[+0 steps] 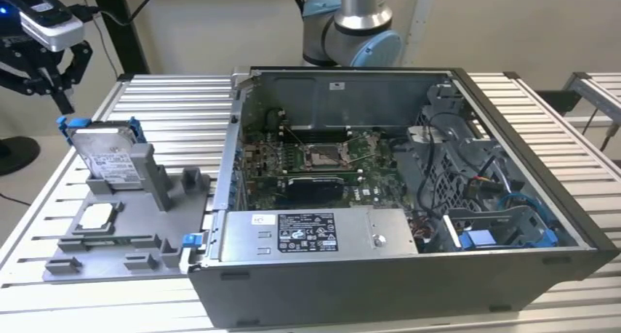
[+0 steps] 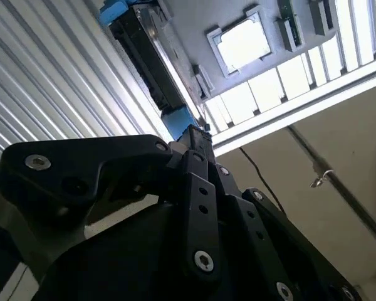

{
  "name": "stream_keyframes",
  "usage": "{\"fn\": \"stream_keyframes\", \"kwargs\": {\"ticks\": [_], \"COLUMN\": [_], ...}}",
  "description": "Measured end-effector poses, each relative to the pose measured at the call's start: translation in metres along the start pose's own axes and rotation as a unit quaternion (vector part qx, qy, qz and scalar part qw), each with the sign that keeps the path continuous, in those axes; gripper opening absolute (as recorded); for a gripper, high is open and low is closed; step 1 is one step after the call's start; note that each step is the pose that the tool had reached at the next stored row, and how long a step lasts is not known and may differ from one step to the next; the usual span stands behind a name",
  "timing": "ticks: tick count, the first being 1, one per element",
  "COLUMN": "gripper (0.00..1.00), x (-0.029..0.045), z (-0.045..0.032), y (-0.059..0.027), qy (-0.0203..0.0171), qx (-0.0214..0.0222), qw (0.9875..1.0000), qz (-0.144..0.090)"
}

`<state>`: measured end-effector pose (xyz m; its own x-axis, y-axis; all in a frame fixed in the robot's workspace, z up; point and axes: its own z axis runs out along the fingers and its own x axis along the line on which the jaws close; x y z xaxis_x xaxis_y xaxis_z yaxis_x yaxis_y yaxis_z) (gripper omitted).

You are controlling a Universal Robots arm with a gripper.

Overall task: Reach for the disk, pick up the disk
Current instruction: 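Pick up the disk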

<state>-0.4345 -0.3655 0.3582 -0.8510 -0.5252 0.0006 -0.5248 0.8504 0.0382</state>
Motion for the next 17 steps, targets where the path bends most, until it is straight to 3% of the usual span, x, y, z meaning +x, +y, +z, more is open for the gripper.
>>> {"fn": "stream_keyframes", "kwargs": {"ticks": [4,8,13,17], "gripper": [0.0,0.0,0.0,0.0], "x": [0.0,0.0,0.0,0.0], "z": [0.0,0.0,0.0,0.0], "y": [0.0,0.0,0.0,0.0], "qy": [0.0014,0.0027,0.0045,0.0059], "qx": [0.0,0.0,0.0001,0.0001], "qw": [0.9993,0.9974,0.993,0.988], "qz": [-0.036,-0.072,-0.118,-0.154]}}
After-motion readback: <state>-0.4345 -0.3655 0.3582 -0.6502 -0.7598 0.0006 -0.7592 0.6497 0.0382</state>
